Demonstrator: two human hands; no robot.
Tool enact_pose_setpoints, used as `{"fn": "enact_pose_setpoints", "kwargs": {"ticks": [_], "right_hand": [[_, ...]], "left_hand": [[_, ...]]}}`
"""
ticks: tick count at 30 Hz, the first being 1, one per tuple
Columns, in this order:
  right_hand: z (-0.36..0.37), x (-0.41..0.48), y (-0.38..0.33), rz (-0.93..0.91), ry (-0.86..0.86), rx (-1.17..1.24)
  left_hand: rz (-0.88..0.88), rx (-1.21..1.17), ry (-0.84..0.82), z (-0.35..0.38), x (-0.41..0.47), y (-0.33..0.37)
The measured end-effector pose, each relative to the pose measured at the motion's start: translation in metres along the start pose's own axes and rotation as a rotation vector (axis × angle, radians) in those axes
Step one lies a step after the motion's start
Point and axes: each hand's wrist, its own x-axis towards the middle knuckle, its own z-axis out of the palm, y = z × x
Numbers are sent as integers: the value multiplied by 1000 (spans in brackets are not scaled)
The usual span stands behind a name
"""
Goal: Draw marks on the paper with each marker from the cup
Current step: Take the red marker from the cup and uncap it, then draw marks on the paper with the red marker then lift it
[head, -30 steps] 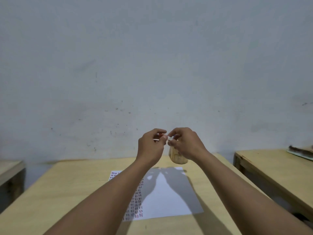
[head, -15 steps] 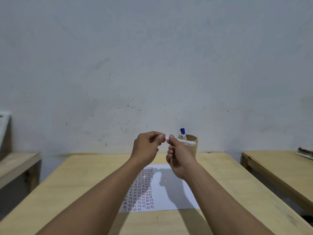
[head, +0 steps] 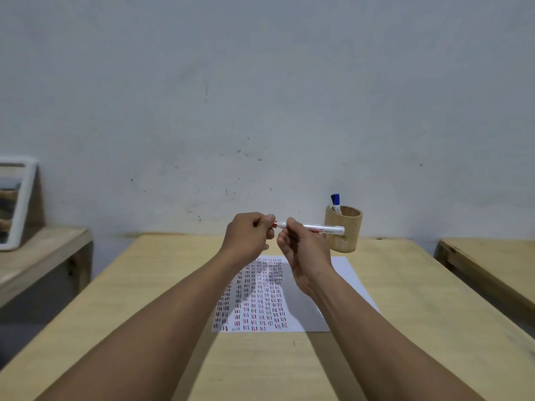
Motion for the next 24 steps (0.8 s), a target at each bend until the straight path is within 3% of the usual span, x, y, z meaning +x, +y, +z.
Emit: {"fn": "enact_pose_setpoints", "kwargs": {"ticks": [2,8,14,24], "right_hand": [[0,4,4,-8,27,17],[-12,12,11,11,52,-172],[-15,18,18,37,51,-260],[-25,22,21,-20,17,-499]], "left_hand": [[-53,-15,28,-9,3,-6],[-79,399,142,-46,7,-49],[-86,716,140,-54,5,-80],[-76,768,196,-53,-9,-85]]}}
